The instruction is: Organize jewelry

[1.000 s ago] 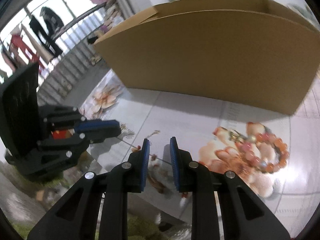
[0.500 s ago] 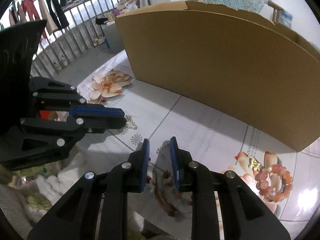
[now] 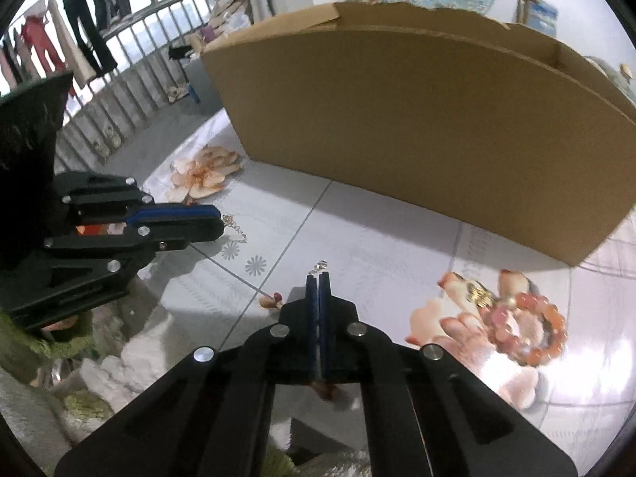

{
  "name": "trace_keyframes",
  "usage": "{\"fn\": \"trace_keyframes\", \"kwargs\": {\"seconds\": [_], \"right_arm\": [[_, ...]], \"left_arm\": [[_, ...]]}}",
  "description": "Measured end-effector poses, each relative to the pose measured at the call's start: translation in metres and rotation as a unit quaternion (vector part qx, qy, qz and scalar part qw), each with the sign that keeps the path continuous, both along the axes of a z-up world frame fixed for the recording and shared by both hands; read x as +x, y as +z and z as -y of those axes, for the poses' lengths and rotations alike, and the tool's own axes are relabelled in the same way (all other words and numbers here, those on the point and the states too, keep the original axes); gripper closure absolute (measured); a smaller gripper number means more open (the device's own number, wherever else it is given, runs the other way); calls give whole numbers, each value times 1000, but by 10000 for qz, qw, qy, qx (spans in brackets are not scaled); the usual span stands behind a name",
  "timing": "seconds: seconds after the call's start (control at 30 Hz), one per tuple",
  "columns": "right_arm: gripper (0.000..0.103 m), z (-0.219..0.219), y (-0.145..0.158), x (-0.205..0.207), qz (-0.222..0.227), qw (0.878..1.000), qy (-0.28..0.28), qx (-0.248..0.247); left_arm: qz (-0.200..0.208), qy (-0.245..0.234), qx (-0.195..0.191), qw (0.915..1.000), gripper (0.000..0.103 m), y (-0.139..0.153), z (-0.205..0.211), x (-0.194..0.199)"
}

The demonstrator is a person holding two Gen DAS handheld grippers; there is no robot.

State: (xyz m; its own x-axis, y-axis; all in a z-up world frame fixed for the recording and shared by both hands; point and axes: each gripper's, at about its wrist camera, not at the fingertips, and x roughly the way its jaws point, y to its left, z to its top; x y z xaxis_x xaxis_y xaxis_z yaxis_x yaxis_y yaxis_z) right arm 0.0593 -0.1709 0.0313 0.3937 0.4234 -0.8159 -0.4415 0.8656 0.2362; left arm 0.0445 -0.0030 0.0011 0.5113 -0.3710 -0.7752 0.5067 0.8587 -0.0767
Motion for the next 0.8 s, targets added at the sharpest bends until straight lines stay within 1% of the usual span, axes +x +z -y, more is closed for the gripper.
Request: {"fn": "trace_keyframes", "kwargs": {"seconds": [0.2,0.3,0.4,0.43,0.47,0.63,0.7,0.73,0.77,0.8], "right_arm": [[102,11,17,-7,201,9995,-165,160],[102,13,17,-6,125,9995,-129,256],[90,2,11,-7,131,9999,10,50],[84,-2,10,-7,153,9999,49,12],[84,-8,6,-7,163,9997,143,-65],[84,-26,-6,-2,265,9976,320,-547],[85,-29,-8,-1,332,9968,374,-620],[94,-29,-7,0,331,9965,416,-640],[99,-28,-7,2,244,9971,450,-568],[99,-26,-6,3,192,9976,436,-512]], "left_arm": [[100,10,0,9999,99,4,0,-6],[138,16,1,9999,99,6,0,-8],[145,28,0,9999,99,6,0,-10],[143,30,-6,9999,99,6,-1,-10],[136,40,-5,9999,99,6,-2,-10],[104,75,-10,9999,99,3,-3,-9],[94,79,-14,9999,99,3,-4,-7],[88,80,-15,9999,99,2,-4,-7],[88,83,-22,9999,99,2,-4,-6],[85,85,-34,9999,99,1,-5,-6]]}}
